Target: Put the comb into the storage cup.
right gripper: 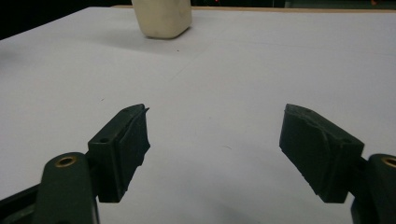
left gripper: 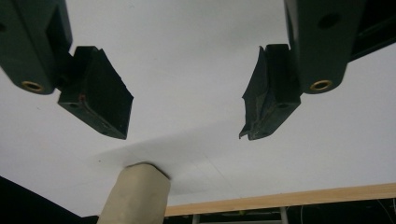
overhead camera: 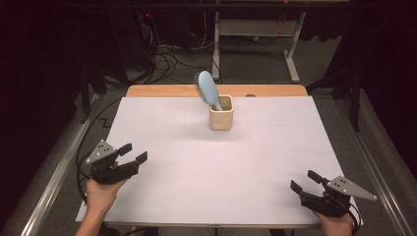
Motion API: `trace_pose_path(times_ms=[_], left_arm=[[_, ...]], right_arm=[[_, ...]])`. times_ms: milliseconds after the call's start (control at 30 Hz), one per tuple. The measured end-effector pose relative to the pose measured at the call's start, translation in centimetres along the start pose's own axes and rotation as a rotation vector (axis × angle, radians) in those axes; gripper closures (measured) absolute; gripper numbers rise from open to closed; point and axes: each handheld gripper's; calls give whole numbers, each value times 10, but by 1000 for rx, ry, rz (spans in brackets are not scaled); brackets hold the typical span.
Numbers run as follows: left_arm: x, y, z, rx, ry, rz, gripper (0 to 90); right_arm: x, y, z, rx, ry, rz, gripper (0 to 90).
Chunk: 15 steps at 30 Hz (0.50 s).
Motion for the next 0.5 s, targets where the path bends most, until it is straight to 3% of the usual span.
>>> trace_pose_path(times_ms=[500], left_arm=[[0, 3, 14, 13, -17, 4, 326]], right_arm=[[0, 0, 0, 1, 0, -1, 244]])
Point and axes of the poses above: each handheld gripper's, and its own axes: y roughly forward along the jaws, z roughly out of its underside, x roughly to its left, and after that the axes turned 8 degrees about y, right-handed
